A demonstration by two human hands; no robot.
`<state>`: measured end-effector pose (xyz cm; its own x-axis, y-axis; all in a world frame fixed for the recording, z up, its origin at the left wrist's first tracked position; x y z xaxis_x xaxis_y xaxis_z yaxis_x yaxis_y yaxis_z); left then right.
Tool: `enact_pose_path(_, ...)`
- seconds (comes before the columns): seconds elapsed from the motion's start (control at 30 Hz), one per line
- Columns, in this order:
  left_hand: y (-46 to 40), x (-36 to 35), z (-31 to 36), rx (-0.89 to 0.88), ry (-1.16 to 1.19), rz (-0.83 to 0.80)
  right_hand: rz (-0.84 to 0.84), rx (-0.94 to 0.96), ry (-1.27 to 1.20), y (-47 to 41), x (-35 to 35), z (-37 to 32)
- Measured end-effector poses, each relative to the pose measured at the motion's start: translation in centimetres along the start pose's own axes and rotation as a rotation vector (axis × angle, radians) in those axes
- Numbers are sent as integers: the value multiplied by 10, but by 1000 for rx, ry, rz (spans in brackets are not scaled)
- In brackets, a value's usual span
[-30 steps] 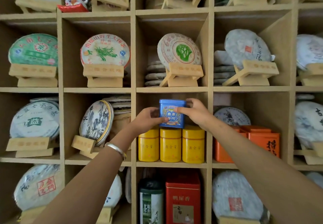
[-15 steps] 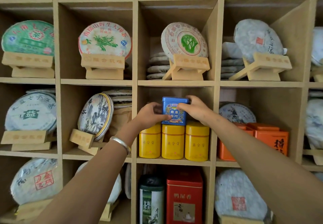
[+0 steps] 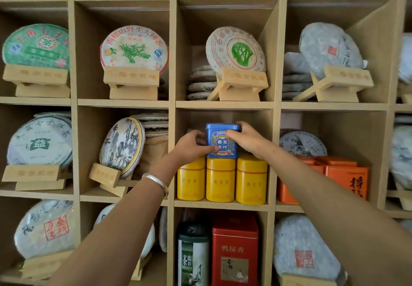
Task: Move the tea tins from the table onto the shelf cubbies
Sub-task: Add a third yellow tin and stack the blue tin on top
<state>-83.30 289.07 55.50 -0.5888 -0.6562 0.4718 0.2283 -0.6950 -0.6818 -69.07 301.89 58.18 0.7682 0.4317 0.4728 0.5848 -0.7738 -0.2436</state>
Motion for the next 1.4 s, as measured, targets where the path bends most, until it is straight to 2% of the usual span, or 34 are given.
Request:
enact_pose_path(0.27, -1, 0, -1, 19, -14, -32, 7, -15, -70, 3, 3, 5)
enact_pose_path(0.37, 3, 4, 8, 31, -20, -24, 107, 2, -78, 22, 17, 5)
enact_pose_path(0.43, 11, 10, 19, 33, -72, 10, 191, 99, -125, 54, 30, 15)
enact_pose_path(0.5, 30, 15, 32, -69, -229, 133, 344, 306, -32, 104, 36, 40)
enact_pose_path(0.57, 65, 12, 47, -348, -454, 330, 483, 497, 211, 153, 28, 79)
enact_pose_path(0.6, 87, 3, 52, -516, -545, 385, 492, 537, 338, 171, 19, 100)
enact_pose_path(0.63, 108, -12, 53, -644, -599, 365, 464, 548, 446, 183, 8, 121)
enact_pose_path(0.67, 126, -32, 49, -718, -633, 271, 418, 548, 531, 190, -2, 139)
enact_pose_path(0.77, 162, -98, 29, -652, -739, -172, 266, 516, 738, 189, -22, 173)
enact_pose_path(0.83, 168, -131, 18, -599, -794, -312, 245, 498, 833, 181, -27, 179)
enact_pose_path(1.03, 155, -158, 9, -517, -867, -327, 241, 440, 895, 160, -26, 181)
enact_pose_path(1.4, 149, -155, 0, -522, -716, -285, 185, 443, 836, 151, -25, 180)
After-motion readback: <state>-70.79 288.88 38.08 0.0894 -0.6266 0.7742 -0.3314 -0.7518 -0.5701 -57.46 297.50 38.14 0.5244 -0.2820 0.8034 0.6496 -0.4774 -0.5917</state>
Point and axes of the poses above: each hand's wrist, its own y-axis away from the middle knuckle, its own x-axis out of the back of the hand, z = x × y, the point moved 3 cm from there along -y, towards the middle knuckle, and after that the axes turned 14 degrees about -x, right-handed, at the moved point
